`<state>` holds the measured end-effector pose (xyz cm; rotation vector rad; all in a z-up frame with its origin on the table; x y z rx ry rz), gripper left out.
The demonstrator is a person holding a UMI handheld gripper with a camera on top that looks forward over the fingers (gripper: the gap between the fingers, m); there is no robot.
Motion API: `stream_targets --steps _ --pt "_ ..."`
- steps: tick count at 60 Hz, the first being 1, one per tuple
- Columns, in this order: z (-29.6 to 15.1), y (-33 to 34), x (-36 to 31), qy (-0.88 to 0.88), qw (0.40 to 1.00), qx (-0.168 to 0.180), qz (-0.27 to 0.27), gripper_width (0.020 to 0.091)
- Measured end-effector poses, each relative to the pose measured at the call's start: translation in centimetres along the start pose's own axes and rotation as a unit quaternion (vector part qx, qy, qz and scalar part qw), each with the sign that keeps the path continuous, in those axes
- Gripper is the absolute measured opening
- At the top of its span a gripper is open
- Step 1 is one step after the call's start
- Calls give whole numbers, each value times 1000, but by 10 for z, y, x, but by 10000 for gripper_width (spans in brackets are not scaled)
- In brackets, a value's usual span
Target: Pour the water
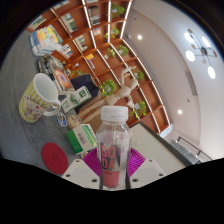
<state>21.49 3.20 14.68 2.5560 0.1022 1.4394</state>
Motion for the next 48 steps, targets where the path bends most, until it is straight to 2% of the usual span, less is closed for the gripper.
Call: stream_targets --steps 11,28,34,48 --pt "-56 -4 -4 236 971 -14 30 327" --pt "-105 -9 -28 499 864 -18 61 325" --pt "-108 -13 -40 539 839 -26 62 326" --pt "-98 -16 -38 526 847 -47 65 326"
Point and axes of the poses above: the point between the fingertips, and its own axes, seen from behind it with the camera up: x to the right, z down, y backward, against the way the camera looks, the point moved 7 cm from there along y, backward, against the way the camera looks, and after that the axes turned 11 degrees about -z, right-handed, at the moved point
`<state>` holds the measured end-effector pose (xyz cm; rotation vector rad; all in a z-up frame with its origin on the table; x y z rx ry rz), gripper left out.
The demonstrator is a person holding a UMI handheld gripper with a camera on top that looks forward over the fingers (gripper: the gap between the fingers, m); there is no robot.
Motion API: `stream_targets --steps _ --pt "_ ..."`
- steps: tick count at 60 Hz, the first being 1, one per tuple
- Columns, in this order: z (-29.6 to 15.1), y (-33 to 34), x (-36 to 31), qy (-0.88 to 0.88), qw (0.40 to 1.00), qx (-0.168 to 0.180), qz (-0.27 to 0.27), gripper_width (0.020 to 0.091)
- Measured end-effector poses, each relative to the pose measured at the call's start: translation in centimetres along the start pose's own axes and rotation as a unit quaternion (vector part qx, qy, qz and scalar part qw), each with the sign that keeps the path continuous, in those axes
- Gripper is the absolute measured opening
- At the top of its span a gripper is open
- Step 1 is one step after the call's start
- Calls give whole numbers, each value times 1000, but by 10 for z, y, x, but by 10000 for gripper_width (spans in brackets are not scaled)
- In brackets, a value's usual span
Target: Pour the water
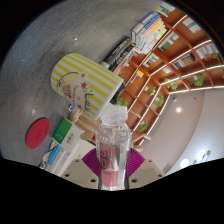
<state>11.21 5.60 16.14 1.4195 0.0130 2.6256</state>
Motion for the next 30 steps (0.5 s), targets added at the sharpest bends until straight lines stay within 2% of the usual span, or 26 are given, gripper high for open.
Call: stream_targets --steps 8,13,17,21,25,30 --pt "19 4 -4 -124 992 7 -21 326" --pt "31 10 -13 -298 951 41 -69 327" --pt "30 13 -25 -439 890 62 -110 326" --pt "41 14 -28 -557 812 100 -143 330" --pt "26 15 -31 -663 718 126 -168 330" --pt "35 7 -46 -757 600 164 -202 330"
Point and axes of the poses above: the point between the fingertips, and its own axes, seen from behind it with the camera up: x to the right, z down, y backward, against the way the camera looks, the point moved 7 cm from there along y, backward, against the way the camera looks, and after that the axes turned 11 degrees about -z, right-handed, at the moved point
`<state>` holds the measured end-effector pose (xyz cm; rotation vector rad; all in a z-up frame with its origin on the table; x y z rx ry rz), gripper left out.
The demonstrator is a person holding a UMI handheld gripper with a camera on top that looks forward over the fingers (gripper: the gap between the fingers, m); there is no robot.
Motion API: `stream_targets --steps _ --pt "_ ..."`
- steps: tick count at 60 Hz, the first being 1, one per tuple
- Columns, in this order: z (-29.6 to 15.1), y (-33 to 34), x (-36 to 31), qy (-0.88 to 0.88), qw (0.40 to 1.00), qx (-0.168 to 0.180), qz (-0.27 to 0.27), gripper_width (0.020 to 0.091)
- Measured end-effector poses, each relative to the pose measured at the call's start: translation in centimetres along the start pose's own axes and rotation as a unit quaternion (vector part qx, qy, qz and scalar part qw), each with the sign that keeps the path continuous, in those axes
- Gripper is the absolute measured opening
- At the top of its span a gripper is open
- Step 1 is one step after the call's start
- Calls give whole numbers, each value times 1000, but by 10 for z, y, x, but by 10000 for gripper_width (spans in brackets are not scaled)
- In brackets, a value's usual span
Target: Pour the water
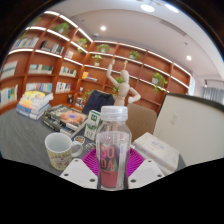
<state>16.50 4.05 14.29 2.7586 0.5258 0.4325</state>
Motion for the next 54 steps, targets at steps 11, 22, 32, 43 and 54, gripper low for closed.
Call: stream_targets --steps 11,22,32,43,54 --pt "21 -16 5 -139 988 58 -41 327" --pt "29 -25 4 -132 987 81 -38 328" --pt "34 -25 2 -130 986 104 -32 337" --pt "34 -24 2 -127 985 115 -21 450" --pt "41 -24 -1 -147 984 95 -19 770"
Point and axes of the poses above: the point between the fingertips, and its own axes, seen from behind it with the camera up: x to the right, z down, y backward, against the way the camera looks, the point moved 7 cm from there along y, backward, against the way the camera looks, and after that the axes turned 11 degrees about -z, right-handed, at the moved point
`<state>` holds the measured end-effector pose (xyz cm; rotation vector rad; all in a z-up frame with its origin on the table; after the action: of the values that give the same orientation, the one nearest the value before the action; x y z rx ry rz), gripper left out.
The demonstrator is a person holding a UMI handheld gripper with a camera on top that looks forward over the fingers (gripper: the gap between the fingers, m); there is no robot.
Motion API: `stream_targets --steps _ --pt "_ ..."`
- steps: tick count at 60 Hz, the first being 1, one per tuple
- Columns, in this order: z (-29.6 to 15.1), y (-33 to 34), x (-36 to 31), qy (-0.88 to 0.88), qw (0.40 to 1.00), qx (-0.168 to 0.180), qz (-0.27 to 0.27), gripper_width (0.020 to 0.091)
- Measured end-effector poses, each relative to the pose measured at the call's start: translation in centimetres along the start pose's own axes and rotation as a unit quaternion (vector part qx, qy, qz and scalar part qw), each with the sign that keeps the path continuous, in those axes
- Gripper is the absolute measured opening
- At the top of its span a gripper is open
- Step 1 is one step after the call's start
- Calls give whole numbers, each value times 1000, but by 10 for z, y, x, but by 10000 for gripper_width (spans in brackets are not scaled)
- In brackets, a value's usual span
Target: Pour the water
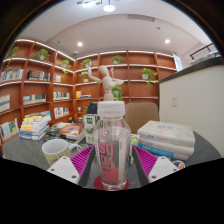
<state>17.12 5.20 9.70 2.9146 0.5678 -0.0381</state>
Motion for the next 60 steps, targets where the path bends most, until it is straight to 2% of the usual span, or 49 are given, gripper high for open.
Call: stream_targets --steps 2,4,17,32,49,60 --pt "-1 4 0 0 1000 3 5 856" --pt "-3 9 0 1 1000 7 10 875" --pt "-5 65 -16 10 999 6 33 861" --pt "-8 132 -31 29 994 13 105 868" --pt "-18 157 -58 29 995 36 90 879" --pt "-14 152 -65 21 996 33 84 880"
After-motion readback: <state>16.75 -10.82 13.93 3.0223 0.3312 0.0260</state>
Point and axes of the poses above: the point between the fingertips, and its own axes, seen from behind it with the camera up: x to the right, z down, y backward, against the way the camera looks, the point moved 7 cm from there along y, backward, against the way the camera looks, and after that the axes turned 11 degrees about -z, right-handed, at the moved point
